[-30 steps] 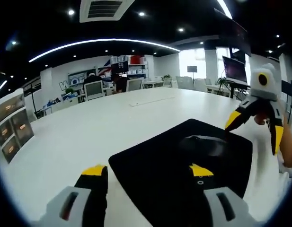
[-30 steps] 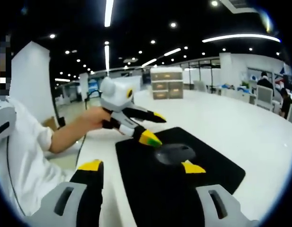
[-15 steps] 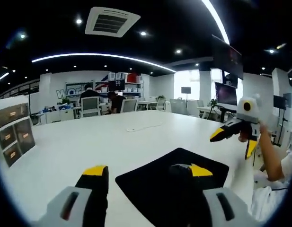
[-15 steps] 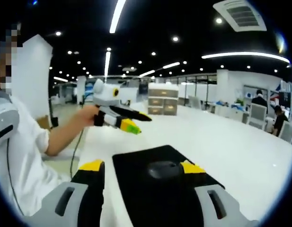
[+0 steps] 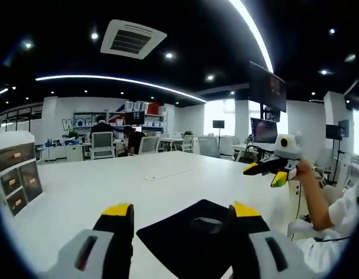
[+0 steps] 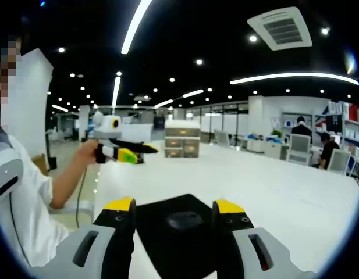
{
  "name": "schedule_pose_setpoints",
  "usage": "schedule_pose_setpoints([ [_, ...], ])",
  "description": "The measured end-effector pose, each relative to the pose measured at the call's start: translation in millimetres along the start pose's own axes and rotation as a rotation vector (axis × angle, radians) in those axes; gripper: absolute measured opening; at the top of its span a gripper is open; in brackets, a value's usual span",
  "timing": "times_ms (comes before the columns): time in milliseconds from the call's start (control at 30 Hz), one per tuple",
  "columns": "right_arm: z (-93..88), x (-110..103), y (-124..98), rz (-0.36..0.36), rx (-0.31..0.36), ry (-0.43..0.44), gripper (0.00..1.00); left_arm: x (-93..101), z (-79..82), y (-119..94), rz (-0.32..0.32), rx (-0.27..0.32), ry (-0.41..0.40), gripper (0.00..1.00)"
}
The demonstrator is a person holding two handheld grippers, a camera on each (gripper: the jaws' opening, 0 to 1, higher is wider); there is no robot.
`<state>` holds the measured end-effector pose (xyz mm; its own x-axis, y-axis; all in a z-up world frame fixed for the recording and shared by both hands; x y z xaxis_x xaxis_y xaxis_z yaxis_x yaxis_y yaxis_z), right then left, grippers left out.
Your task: Arrange the mouse and mouse pad neatly on the desk surface
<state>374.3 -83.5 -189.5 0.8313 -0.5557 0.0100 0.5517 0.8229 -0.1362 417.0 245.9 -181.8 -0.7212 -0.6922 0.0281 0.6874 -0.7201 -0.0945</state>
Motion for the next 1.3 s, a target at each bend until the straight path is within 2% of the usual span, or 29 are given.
schedule_pose_setpoints([
  [67,3.5,2,-5,-0.029,0.005,-0.012,0.5,1.2,1.8,-1,-0.001,-0.001,0.01,0.66],
  [267,14.0,1,-18,-0.054,0.036,-0.003,0.51,6.7,6.2,-7,-0.011,-0.005,0.014,0.7],
  [467,24.6,-1,-32,-0.09,0.061,-0.022,0.54,12.1,13.2,-18,-0.035,-0.003,0.007,0.7],
  [700,37.9,-10,-49,-0.116,0.102,-0.053,0.56,15.0,27.7,-37,-0.064,0.051,-0.002,0.69],
  [833,43.3,-15,-55,-0.13,0.11,-0.076,0.6,18.8,32.3,-47,-0.046,0.071,0.022,0.68],
  [1033,45.1,-13,-64,-0.159,0.119,-0.084,0.64,22.0,37.9,-60,-0.051,0.102,0.012,0.69],
  [1300,41.0,-1,-67,-0.199,0.124,-0.034,0.64,18.2,31.4,-55,-0.054,0.087,-0.017,0.69],
])
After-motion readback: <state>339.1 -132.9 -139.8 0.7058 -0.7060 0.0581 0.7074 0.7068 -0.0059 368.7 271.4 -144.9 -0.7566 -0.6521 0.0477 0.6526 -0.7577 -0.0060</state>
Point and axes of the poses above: the point that each gripper's makers call its tool centre point, and the gripper's own axes: y roughly forward along the fingers, x roughly to its right, z roughly out of its top, the point moved 9 cm from there along -y, roughly backward along the fingers
